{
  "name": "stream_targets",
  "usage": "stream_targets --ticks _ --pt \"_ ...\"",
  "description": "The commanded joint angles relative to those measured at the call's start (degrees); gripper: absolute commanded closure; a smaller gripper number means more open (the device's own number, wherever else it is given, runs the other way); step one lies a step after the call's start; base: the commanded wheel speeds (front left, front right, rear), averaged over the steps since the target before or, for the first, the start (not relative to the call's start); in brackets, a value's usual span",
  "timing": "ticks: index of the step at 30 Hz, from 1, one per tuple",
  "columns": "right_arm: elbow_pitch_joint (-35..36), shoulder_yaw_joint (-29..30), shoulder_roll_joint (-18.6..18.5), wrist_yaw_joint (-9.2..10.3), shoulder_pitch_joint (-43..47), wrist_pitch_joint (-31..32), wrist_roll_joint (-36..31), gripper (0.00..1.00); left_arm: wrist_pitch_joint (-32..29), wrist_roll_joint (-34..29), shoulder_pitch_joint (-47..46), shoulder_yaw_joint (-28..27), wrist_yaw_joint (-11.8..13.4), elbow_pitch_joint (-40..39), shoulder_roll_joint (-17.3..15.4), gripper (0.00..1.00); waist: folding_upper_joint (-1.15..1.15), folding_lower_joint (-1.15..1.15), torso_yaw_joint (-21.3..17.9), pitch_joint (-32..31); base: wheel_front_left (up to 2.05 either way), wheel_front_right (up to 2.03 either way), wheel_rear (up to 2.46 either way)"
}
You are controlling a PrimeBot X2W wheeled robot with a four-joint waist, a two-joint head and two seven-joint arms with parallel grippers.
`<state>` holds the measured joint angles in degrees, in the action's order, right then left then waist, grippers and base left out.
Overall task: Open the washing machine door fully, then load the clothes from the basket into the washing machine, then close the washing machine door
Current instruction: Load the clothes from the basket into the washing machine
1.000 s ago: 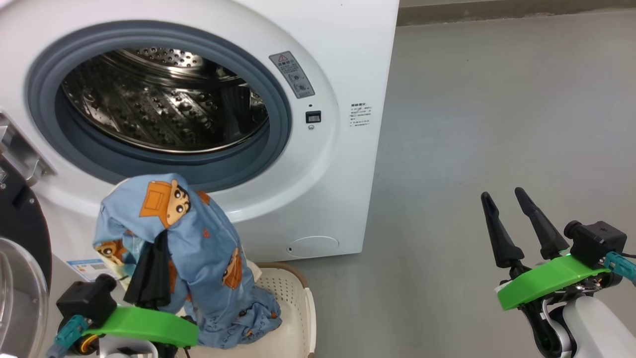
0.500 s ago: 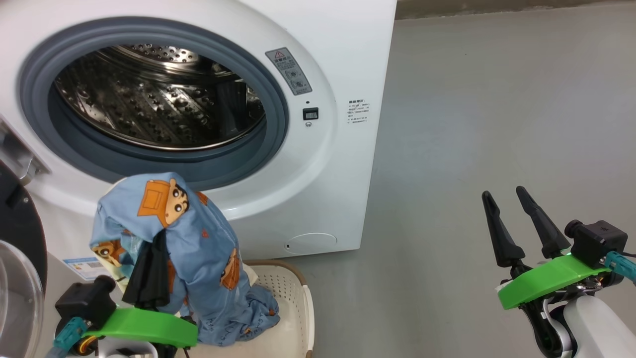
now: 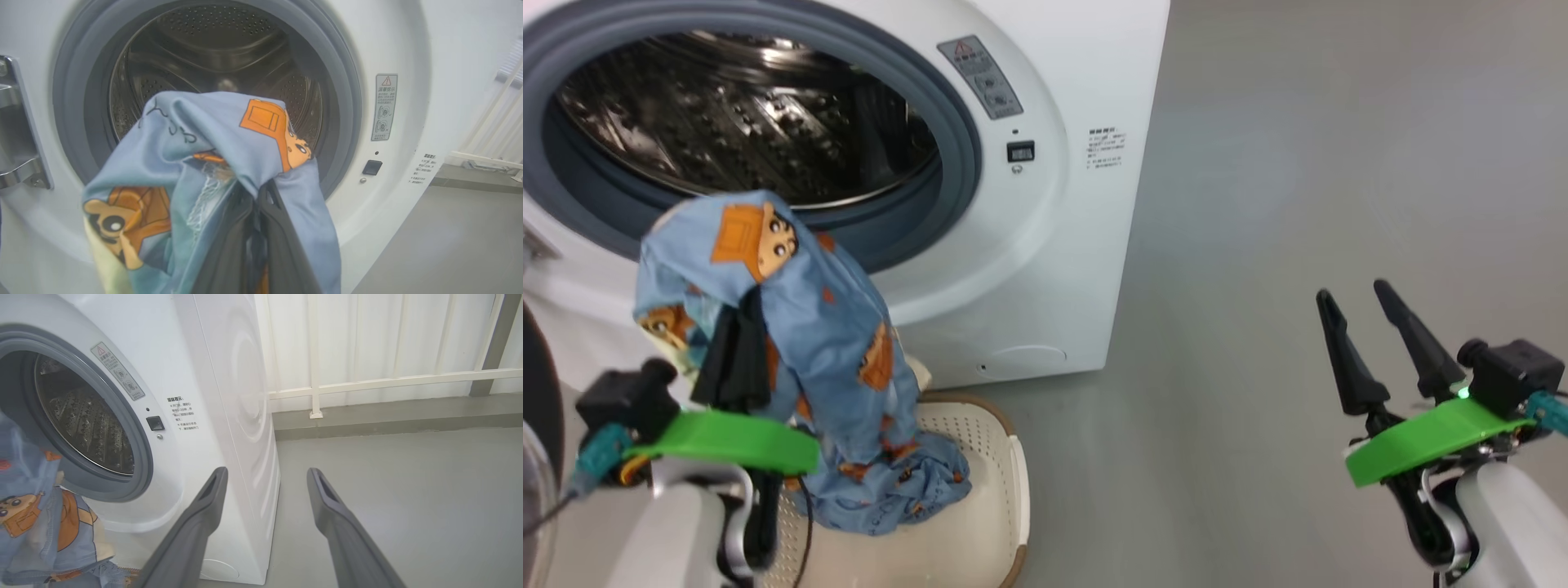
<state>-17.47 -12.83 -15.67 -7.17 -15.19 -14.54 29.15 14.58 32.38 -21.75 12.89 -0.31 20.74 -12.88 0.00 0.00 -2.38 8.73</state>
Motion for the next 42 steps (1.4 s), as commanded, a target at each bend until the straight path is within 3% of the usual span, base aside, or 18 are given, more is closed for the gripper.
stream_targets --ticks 1,13,25,42 --pt "1.81 -1.0 -1.28 -0.32 -2.09 -0.46 -0.07 0.0 0.41 -1.0 -3.78 -2.36 -0.62 0.15 -1.65 1.0 0.0 0.0 -0.95 3.06 0.0 0.0 0.0" --pt "5.34 0.22 -2.94 -0.32 -5.61 -0.46 -1.43 0.0 0.41 -2.29 -24.18 -8.38 -5.2 16.12 -1.39 1.0 0.0 0.0 -3.7 16.9 0.0 0.0 0.0" --pt "8.56 2.27 -2.37 -0.32 -8.33 -0.46 -2.81 0.0 0.41 -4.73 -40.24 -11.69 -6.92 27.58 -4.11 1.0 0.0 0.0 -7.05 28.84 0.0 0.0 0.0" --pt "10.58 3.31 1.54 -0.32 -9.27 -0.46 -3.76 0.0 0.41 -5.3 -56.68 -9.1 -7.16 29.54 -14.41 1.0 0.0 0.0 -11.38 37.5 0.0 0.0 0.0"
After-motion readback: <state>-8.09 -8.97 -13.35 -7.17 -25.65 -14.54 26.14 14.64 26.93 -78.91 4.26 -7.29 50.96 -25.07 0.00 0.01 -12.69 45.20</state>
